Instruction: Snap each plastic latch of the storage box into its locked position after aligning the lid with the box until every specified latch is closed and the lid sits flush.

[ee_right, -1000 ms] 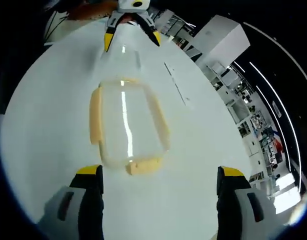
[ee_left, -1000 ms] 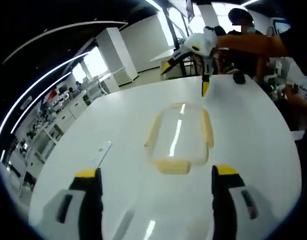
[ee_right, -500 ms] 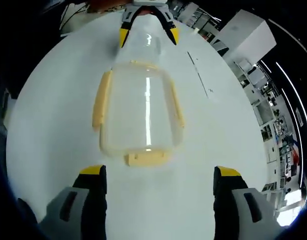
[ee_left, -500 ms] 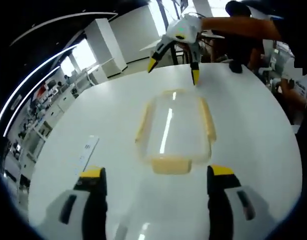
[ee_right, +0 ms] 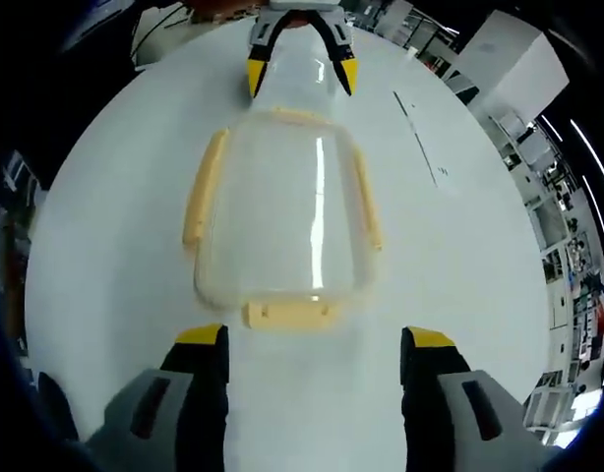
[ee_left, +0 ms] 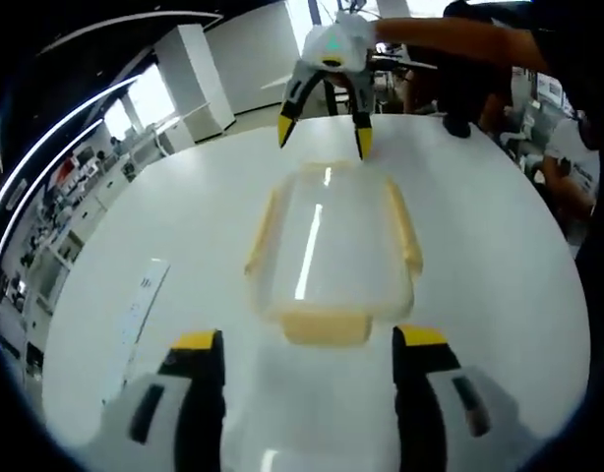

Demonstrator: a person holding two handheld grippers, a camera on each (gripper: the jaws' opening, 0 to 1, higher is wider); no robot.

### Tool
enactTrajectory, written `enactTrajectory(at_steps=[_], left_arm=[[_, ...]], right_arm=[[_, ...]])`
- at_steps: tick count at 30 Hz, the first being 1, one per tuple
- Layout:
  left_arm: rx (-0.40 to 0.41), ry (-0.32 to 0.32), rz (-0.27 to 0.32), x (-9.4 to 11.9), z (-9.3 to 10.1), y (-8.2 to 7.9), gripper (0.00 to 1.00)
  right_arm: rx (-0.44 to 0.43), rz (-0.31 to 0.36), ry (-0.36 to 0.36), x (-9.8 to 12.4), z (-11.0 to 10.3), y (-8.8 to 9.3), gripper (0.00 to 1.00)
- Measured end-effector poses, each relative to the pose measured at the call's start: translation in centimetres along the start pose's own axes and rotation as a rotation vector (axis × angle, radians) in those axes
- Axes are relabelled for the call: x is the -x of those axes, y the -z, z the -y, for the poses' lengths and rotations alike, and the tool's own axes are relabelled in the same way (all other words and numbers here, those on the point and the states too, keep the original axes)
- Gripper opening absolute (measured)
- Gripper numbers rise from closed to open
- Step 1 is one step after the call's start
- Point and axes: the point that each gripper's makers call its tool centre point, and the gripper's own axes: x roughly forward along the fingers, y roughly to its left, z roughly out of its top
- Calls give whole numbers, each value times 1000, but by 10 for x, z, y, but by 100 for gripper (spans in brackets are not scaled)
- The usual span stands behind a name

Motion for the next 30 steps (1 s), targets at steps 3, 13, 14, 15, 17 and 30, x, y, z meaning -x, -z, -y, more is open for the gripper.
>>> enactTrajectory(at_steps=[3,13,14,15,17,30], left_arm=[[-6,14,4,-2,1,-1,65],[-1,69,-2,-11,8,2,56],[-3,74,-6,-12,9,3,56],[-6,80,-9,-13,10,4,55],[-8,94,-16,-15,11,7,54],[-6,112,-21,-21,11,6,51]], right_arm=[[-5,3,-35,-2,-5,-1,71],[-16,14,-103,-9,-5,-2,56],[-19,15,-110,-9,-5,-2,54],[-20,15,-114,-10,-4,-2,53],[-19,10,-120,-11,-3,-1,53],[-36,11,-184,-15,-7,-5,43]])
